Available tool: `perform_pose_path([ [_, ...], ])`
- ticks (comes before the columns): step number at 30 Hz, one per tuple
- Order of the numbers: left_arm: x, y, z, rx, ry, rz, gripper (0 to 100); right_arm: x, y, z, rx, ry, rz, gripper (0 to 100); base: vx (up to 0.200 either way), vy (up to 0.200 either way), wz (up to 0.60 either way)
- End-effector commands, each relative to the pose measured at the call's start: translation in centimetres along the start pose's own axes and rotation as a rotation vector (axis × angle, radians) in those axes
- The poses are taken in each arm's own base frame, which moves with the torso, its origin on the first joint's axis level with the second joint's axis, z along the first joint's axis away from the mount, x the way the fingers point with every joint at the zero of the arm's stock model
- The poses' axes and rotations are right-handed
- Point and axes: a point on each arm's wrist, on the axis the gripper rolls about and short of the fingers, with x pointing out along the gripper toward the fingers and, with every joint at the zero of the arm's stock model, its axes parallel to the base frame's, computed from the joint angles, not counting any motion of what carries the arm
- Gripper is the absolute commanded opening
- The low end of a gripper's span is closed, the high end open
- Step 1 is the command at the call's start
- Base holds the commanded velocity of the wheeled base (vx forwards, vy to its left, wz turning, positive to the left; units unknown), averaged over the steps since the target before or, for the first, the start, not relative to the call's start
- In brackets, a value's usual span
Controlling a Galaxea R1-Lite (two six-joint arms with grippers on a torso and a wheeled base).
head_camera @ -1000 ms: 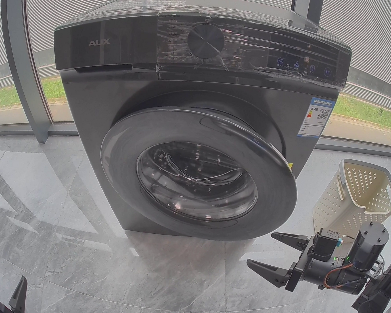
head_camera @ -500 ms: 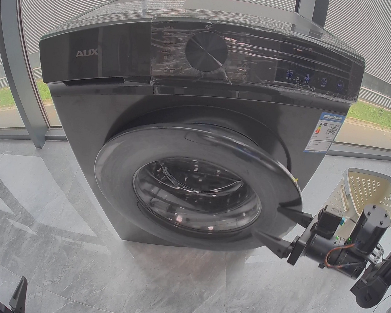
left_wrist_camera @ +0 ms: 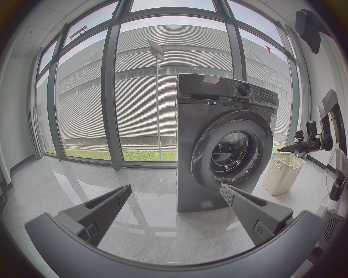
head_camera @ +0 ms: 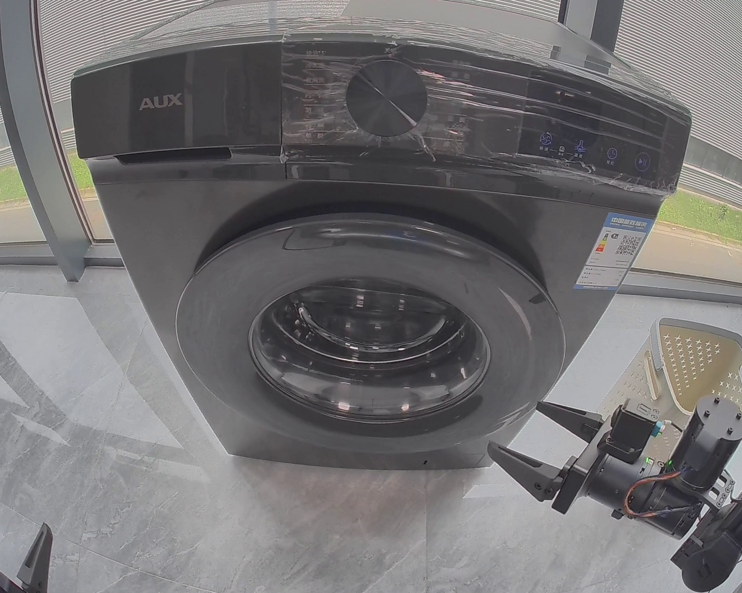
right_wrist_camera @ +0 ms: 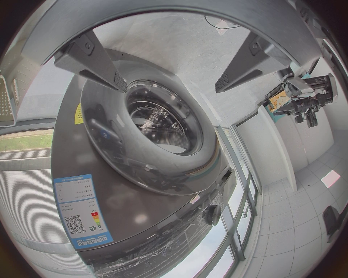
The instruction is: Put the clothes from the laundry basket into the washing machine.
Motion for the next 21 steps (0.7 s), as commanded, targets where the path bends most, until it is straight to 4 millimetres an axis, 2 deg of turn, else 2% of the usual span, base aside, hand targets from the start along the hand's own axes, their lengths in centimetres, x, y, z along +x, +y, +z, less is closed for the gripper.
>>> perform_pose_path([
  [1,0.01,0.0,-0.53,0.0,0.001,0.0,100,-0.17,0.18,0.19,-0.003,-0.011,0.006,100,0.0,0.0,0.0],
  [21,0.01,0.0,-0.53,-0.003,0.001,0.0,100,-0.1,0.66,0.58,-0.012,-0.029,0.026,100,0.0,0.0,0.0],
])
